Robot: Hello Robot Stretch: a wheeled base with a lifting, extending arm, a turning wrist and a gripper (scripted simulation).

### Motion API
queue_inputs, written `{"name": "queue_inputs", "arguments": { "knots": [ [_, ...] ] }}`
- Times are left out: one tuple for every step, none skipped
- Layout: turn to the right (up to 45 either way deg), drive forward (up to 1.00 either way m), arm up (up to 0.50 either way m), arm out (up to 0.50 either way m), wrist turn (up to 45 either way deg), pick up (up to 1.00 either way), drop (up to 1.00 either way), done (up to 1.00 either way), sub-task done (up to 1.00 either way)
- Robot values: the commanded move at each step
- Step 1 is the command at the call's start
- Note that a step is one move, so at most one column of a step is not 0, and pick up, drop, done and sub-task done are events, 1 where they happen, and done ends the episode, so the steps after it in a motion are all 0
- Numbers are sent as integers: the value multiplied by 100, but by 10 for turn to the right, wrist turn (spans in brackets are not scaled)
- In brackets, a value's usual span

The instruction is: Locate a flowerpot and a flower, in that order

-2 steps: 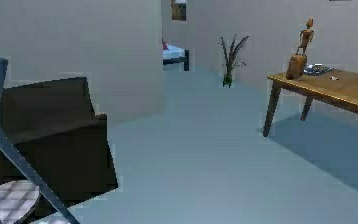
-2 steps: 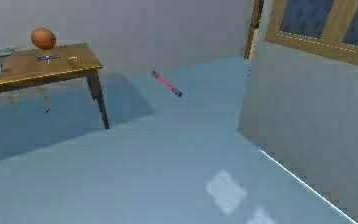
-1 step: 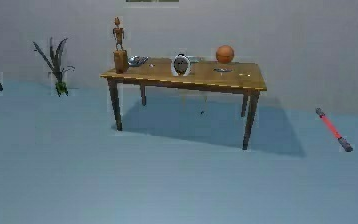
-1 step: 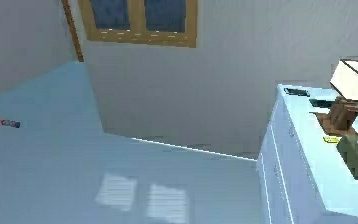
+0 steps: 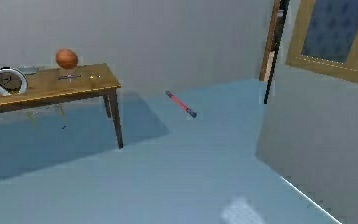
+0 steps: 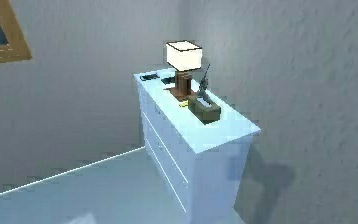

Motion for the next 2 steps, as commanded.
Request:
{"name": "queue_inputs", "arguments": {
  "knots": [
    [0, 15, 0, 0, 0, 0, 0, 0, 0],
    [0, 100, 0, 0, 0, 0, 0, 0, 0]
  ]
}}
